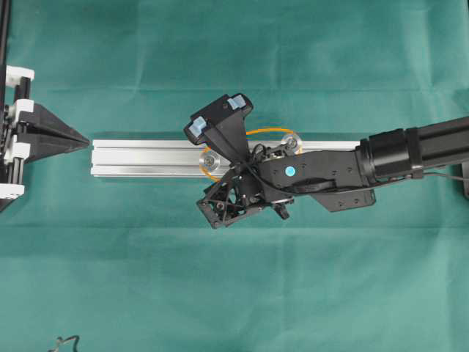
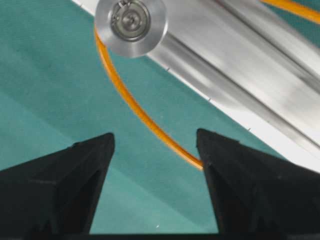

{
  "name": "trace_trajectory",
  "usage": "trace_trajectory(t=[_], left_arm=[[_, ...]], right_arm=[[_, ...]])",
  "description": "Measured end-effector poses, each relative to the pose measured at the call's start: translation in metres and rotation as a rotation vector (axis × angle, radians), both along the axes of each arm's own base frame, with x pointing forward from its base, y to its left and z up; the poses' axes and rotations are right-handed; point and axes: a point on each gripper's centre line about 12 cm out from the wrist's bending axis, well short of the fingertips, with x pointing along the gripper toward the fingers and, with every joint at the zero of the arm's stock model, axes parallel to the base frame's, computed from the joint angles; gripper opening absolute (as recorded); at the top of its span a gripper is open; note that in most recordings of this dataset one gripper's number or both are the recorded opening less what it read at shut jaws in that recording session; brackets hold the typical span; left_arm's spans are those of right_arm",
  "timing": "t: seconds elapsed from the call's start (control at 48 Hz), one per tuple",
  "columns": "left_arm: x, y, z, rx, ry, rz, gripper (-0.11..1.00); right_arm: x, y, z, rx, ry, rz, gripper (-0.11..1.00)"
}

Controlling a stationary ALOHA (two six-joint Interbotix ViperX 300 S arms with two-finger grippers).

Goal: Hook the rubber onto the shaft.
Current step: 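Lower the band's far end down around the left pulley, then open the right gripper to release the band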

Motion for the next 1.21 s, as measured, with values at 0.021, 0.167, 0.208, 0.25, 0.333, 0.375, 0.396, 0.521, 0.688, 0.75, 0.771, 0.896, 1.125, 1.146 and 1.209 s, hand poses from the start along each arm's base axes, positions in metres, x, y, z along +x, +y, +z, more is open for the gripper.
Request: trace_trajectory(t=[0.021, 0.167, 0.208, 0.25, 0.333, 0.375, 0.396, 0.521, 0.688, 0.75, 0.771, 0.896, 1.125, 1.146, 1.209], left_arm=[[0.0, 0.0, -0.001, 0.0, 0.002, -0.002, 0.0], [0.0, 0.0, 0.0, 0.0, 0.0, -0.002, 0.0], [0.0, 0.0, 0.0, 0.0, -0.002, -0.002, 0.0], [0.0, 0.0, 0.0, 0.0, 0.0, -0.002, 0.0], [0.0, 0.0, -0.001, 0.0, 0.002, -0.002, 0.0], [0.0, 0.0, -0.001, 0.0, 0.002, -0.002, 0.0], [0.0, 0.0, 0.0, 0.0, 0.0, -0.002, 0.0], [0.0, 0.0, 0.0, 0.0, 0.0, 0.0, 0.0], [0.0, 0.0, -0.001, 0.0, 0.002, -0.002, 0.0], [0.0, 0.0, -0.001, 0.0, 0.002, -0.002, 0.0], [0.0, 0.0, 0.0, 0.0, 0.0, -0.002, 0.0], [0.0, 0.0, 0.0, 0.0, -0.002, -0.002, 0.0], [0.0, 0.0, 0.0, 0.0, -0.002, -0.002, 0.0], [0.0, 0.0, 0.0, 0.0, 0.0, 0.0, 0.0], [0.0, 0.0, 0.0, 0.0, -0.002, -0.002, 0.0]], right_arm=[[0.0, -0.001, 0.0, -0.001, -0.002, -0.001, 0.8], [0.0, 0.0, 0.001, -0.004, -0.002, 0.002, 0.8], [0.0, -0.001, 0.001, -0.005, -0.002, 0.002, 0.8], [0.001, -0.001, 0.001, -0.007, -0.004, 0.003, 0.8], [0.001, -0.001, 0.001, -0.011, -0.004, 0.006, 0.8], [0.001, -0.001, 0.001, -0.014, -0.005, 0.008, 0.8], [0.001, -0.001, 0.001, -0.014, -0.005, 0.008, 0.8], [0.0, -0.003, 0.011, -0.022, -0.026, 0.01, 0.79], [-0.002, -0.004, 0.031, -0.028, -0.07, 0.016, 0.8], [-0.004, -0.004, 0.037, -0.03, -0.081, 0.018, 0.79], [-0.004, -0.004, 0.04, -0.029, -0.087, 0.02, 0.79], [-0.006, -0.005, 0.053, -0.028, -0.112, 0.016, 0.79], [-0.016, -0.006, 0.075, -0.029, -0.126, 0.011, 0.79], [-0.017, -0.006, 0.078, -0.031, -0.126, 0.01, 0.79], [-0.021, -0.007, 0.085, -0.031, -0.131, 0.007, 0.79]])
